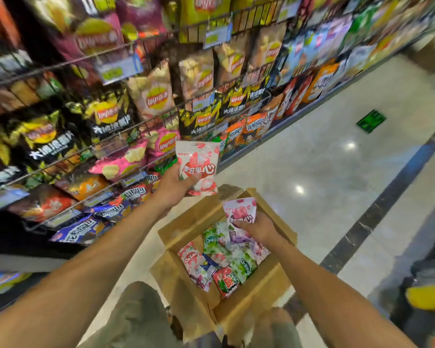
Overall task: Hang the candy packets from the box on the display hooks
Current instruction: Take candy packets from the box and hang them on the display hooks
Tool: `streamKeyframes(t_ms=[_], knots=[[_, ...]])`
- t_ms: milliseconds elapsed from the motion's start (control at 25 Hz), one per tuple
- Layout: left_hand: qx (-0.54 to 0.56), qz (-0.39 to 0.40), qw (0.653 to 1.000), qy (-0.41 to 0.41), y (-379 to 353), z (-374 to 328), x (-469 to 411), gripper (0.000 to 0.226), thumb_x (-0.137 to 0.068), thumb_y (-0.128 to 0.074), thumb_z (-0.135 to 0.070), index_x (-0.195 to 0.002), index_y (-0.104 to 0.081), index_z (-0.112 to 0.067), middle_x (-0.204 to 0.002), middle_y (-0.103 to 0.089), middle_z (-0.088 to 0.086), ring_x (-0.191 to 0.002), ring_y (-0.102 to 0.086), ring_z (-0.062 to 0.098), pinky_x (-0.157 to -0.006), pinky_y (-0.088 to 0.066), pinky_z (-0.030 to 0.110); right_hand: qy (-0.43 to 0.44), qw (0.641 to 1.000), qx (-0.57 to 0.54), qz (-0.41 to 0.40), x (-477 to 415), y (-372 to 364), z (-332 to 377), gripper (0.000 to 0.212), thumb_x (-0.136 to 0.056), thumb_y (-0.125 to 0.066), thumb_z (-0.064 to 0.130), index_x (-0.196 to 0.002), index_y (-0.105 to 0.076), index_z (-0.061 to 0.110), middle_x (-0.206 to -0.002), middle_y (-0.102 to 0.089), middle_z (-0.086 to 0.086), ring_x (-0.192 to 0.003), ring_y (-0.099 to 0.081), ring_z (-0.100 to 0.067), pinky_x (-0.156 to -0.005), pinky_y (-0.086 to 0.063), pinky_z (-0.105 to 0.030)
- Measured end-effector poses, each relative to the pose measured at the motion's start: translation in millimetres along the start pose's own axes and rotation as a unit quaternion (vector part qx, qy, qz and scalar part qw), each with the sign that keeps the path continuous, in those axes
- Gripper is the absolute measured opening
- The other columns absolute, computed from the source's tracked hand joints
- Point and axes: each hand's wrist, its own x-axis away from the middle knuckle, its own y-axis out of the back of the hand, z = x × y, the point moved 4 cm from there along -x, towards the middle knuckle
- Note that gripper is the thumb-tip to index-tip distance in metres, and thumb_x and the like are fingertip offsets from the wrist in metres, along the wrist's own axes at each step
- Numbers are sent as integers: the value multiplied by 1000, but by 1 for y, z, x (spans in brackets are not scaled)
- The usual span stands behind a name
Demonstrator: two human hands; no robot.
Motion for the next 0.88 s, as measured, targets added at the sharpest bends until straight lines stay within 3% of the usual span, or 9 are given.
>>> streamKeyframes(t_ms=[120, 240, 360, 440, 520, 640, 720, 800, 880], knots=[[3, -8, 1000, -2, 10, -71, 32, 23, -103, -64, -16, -125, -59, -21, -112, -77, -2, -90, -77, 10, -70, -62, 25, 33, 998, -49, -10, 38, 45, 69, 37, -80, -86, 45, -112, -75, 29, -105, -79, 13, -98, -75, -9, -93, -59, -39], [-9, -22, 999, -29, 17, -139, 66, 31, -102, -65, -16, -131, -56, -18, -121, -74, 1, -97, -73, 9, -81, -61, 23, 58, 994, -91, -6, 84, 89, 140, 10, -90, -80, 17, -97, -73, 20, -72, -75, 17, -64, -70, 7, -63, -54, -16], [-8, -46, 998, -51, 25, -196, 99, 35, -100, -70, -29, -132, -57, -23, -125, -72, -4, -108, -71, 14, -96, -56, 33, 112, 989, -100, -3, 119, 129, 199, 17, -92, -77, 9, -107, -71, 10, -85, -76, -1, -57, -66, 4, -52, -48, -12], [-3, -68, 996, -55, 33, -225, 118, 50, -90, -76, -48, -133, -58, -30, -125, -73, -8, -112, -71, 16, -103, -55, 44, 153, 983, -104, -4, 139, 153, 235, 28, -91, -79, 20, -117, -69, 14, -100, -78, -4, -69, -71, -3, -59, -53, -21], [13, -71, 994, -78, 37, -253, 140, 42, -94, -74, -42, -131, -59, -31, -123, -74, -9, -109, -73, 14, -101, -56, 45, 192, 974, -120, -14, 164, 175, 272, 37, -91, -79, 29, -125, -67, 18, -109, -77, 0, -81, -71, -9, -71, -55, -31], [23, -97, 989, -108, 44, -283, 178, 28, -103, -66, -25, -129, -60, -22, -112, -78, -1, -84, -75, 10, -81, -58, 33, 257, 956, -140, -19, 207, 195, 322, 48, -89, -78, 42, -130, -65, 23, -119, -75, 5, -107, -71, -18, -87, -59, -41], [28, -114, 985, -125, 53, -294, 206, 23, -103, -66, -26, -126, -62, -24, -111, -78, 6, -85, -75, 27, -70, -55, 31, 297, 945, -136, -19, 230, 200, 346, 49, -88, -77, 47, -132, -65, 28, -122, -73, 10, -115, -69, -16, -96, -57, -46], [31, -129, 982, -135, 65, -301, 232, 27, -101, -68, -32, -128, -62, -30, -115, -78, 2, -103, -74, 36, -87, -56, 39, 328, 934, -144, -6, 253, 201, 367, 46, -92, -75, 45, -133, -64, 30, -123, -72, 13, -116, -68, -13, -99, -56, -45], [31, -155, 976, -151, 82, -310, 266, 39, -101, -68, -34, -138, -57, -29, -118, -77, -7, -105, -76, 20, -97, -58, 43, 360, 921, -145, 23, 281, 192, 392, 41, -94, -72, 45, -133, -63, 33, -124, -72, 14, -115, -69, -11, -96, -56, -43]])
